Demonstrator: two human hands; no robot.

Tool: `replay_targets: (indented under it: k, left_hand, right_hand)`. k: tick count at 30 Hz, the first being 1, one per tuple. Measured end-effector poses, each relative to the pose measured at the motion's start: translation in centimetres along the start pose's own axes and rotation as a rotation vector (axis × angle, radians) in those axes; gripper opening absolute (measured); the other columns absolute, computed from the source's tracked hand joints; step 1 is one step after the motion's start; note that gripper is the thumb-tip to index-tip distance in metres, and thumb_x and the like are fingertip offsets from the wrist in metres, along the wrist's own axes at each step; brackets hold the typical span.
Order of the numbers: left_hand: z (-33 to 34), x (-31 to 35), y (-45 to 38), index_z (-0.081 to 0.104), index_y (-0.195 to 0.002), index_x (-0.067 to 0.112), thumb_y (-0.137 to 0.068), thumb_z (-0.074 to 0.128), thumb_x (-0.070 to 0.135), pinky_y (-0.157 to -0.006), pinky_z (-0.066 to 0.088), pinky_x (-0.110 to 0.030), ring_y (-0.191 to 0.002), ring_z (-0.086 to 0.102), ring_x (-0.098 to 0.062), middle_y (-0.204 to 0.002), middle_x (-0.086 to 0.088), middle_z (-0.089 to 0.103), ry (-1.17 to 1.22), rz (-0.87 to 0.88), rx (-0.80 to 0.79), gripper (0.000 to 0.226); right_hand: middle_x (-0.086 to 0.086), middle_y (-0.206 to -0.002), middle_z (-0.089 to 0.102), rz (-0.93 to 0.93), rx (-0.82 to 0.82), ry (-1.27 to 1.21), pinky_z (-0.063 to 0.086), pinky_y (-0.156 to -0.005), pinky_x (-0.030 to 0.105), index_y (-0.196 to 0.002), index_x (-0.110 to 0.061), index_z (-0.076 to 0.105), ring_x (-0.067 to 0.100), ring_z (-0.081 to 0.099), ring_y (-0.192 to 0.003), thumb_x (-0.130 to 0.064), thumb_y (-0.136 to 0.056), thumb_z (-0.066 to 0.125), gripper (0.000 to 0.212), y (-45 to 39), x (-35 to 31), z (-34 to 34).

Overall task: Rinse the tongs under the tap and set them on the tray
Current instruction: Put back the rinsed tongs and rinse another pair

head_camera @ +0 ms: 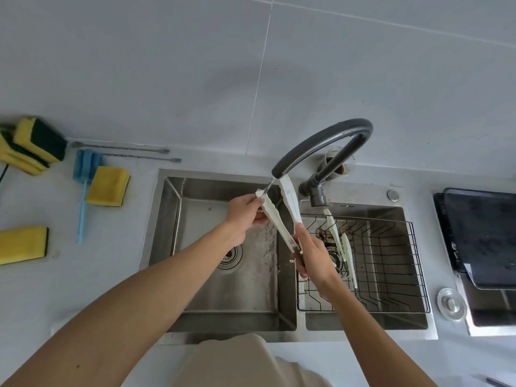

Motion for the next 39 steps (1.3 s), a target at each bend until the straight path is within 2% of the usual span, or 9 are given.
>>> replay_targets:
  k: [5,9,12,14,21,25,30,34,39]
  left_hand:
    - [-1.0,-0.9,-0.4,0.073,-0.119,0.004,-0.104,0.058,0.014,-0.083,0.065,-0.037,-0.096,0.078,-0.028,-0.108,-0.015,0.078,-0.018,-0.031,0.022,0.023]
    - [-1.7,-1.1,-0.1,0.073,-0.119,0.003,-0.104,0.057,0.02,-0.087,0.065,-0.04,-0.094,0.078,-0.027,-0.106,-0.015,0.079,0.008,-0.034,0.041,0.026]
    - [-0.9,-0.4,0.3,0.074,-0.115,0.005,-0.104,0.056,0.036,-0.088,0.064,-0.042,-0.095,0.078,-0.028,-0.104,-0.014,0.08,0.039,-0.026,0.011,0.037]
    - [-0.3,0.2,0.5,0.073,-0.117,0.007,-0.105,0.053,0.042,-0.089,0.063,-0.042,-0.098,0.077,-0.028,-0.106,-0.015,0.079,0.048,-0.011,-0.01,0.042]
    - [-0.8,1.1,0.9,0.071,-0.122,0.009,-0.102,0.061,0.028,-0.085,0.064,-0.037,-0.089,0.077,-0.021,-0.108,-0.014,0.077,0.059,0.083,-0.036,0.029]
    - [-0.6,1.8,1.1,0.07,-0.12,0.009,-0.103,0.061,0.03,-0.079,0.063,-0.035,-0.094,0.075,-0.025,-0.107,-0.014,0.076,0.084,0.098,-0.064,0.029]
    - [0.3,2.6,1.2,0.065,-0.132,0.004,-0.108,0.053,0.03,-0.074,0.06,-0.035,-0.099,0.072,-0.031,-0.115,-0.02,0.072,0.141,0.065,-0.147,0.037]
    - [0.6,2.3,1.2,0.07,-0.123,0.003,-0.108,0.053,0.033,-0.076,0.061,-0.039,-0.092,0.075,-0.028,-0.111,-0.018,0.075,0.135,0.031,-0.149,0.038]
    - [0.5,2.2,1.5,0.074,-0.106,0.002,-0.105,0.057,0.036,-0.085,0.062,-0.045,-0.085,0.075,-0.027,-0.1,-0.019,0.077,0.054,0.061,-0.114,0.039]
  right_hand:
    - [0.019,-0.068,0.051,0.037,-0.131,-0.101,0.044,-0.048,0.03,-0.082,-0.008,0.056,0.021,0.043,-0.046,-0.059,-0.105,0.042,0.057,0.0,0.2,1.3]
    - [0.015,-0.066,0.053,0.081,-0.169,-0.159,0.05,-0.052,0.034,-0.093,0.001,0.06,0.024,0.048,-0.046,-0.059,-0.099,0.054,0.061,-0.3,1.2,2.8]
    - [0.013,-0.069,0.052,0.076,-0.113,-0.184,0.049,-0.047,0.031,-0.103,0.01,0.055,0.021,0.047,-0.046,-0.057,-0.092,0.06,0.068,-0.6,2.0,3.5]
    - [0.015,-0.073,0.051,0.074,-0.066,-0.179,0.047,-0.046,0.031,-0.101,0.004,0.055,0.02,0.047,-0.047,-0.052,-0.096,0.061,0.056,-0.7,2.3,3.6]
    - [0.015,-0.073,0.049,0.019,-0.023,-0.097,0.049,-0.046,0.031,-0.106,0.008,0.052,0.025,0.048,-0.05,-0.038,-0.103,0.063,0.047,-0.8,2.2,3.3]
    - [0.003,-0.067,0.047,-0.07,0.025,-0.016,0.057,-0.051,0.04,-0.101,-0.002,0.057,0.016,0.05,-0.051,-0.036,-0.102,0.064,0.035,-0.4,0.8,2.9]
    - [0.011,-0.073,0.062,-0.219,0.193,0.275,0.058,-0.054,0.051,-0.093,-0.017,0.06,0.027,0.059,-0.057,-0.047,-0.097,0.065,0.031,-0.3,-1.3,1.5]
    - [-0.002,-0.072,0.052,-0.443,0.373,0.657,0.049,-0.046,0.04,-0.085,-0.013,0.048,0.024,0.049,-0.052,-0.041,-0.096,0.067,0.036,0.7,-3.8,1.2]
    - [0.006,-0.071,0.05,-0.61,0.465,0.894,0.041,-0.03,0.032,-0.086,-0.009,0.051,0.026,0.043,-0.038,-0.023,-0.086,0.08,0.032,1.6,-5.1,2.5]
Point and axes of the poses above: each hand's wrist, its own y-axis away from the middle knuckle, its own z-axis out of the palm, x = y × z, the point moved 10 cm from there along -y, towards the middle knuckle
